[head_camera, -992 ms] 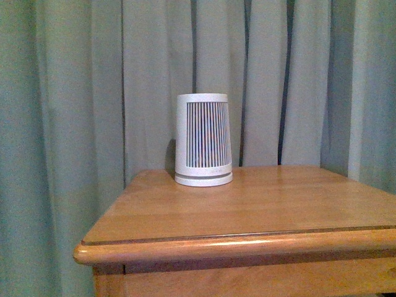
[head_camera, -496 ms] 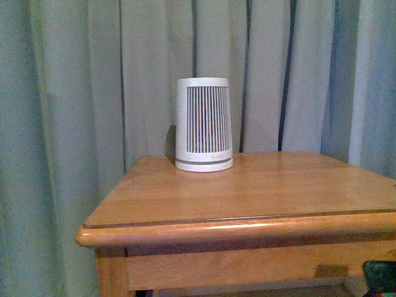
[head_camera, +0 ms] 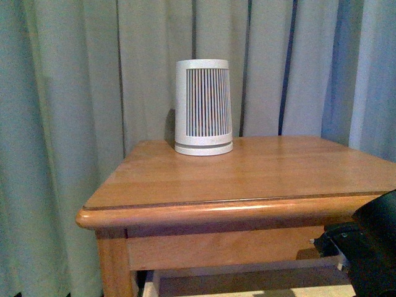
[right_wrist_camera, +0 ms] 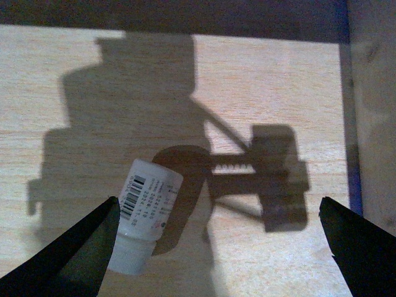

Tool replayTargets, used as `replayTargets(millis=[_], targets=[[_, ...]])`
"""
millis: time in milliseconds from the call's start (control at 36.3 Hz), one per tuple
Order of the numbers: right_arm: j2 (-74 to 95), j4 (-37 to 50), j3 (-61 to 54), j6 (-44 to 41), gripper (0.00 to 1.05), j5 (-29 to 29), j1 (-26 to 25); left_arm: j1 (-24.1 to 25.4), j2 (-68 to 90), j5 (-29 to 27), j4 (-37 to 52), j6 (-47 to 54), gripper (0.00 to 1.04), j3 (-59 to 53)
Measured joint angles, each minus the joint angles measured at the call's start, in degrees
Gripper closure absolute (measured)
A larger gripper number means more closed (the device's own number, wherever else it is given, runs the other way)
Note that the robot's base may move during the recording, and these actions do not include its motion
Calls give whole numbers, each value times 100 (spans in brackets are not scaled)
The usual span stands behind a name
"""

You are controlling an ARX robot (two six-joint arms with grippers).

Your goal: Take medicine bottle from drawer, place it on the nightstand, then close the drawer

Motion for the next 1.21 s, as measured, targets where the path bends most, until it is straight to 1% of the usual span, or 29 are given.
replayTargets(millis=[331,496,661,854,909,992,1047,1074,1129,1212], targets=[[815,315,249,-37,7,-118,-31,0,0,0,0,0,7,0],[1091,341,365,-17,7,-219,-4,0,0,0,0,0,7,0],[1257,358,525,59,7,-179,26,0,0,0,0,0,7,0],[1307,321,608,157,32,-184,94,0,0,0,0,0,7,0],[1307,271,629,201,40,-184,114,0,0,0,0,0,7,0],[1307,214,645,264,50,-166,125,0,0,0,0,0,7,0],[1303,195,645,278,55,-151,127,0,0,0,0,0,7,0],[1290,181,647,293,61,-125,138,0,0,0,0,0,7,0],[1266,142,647,310,67,-70,151,0,0,0,0,0,7,0],[1209,111,627,317,74,20,184,0,0,0,0,0,7,0]])
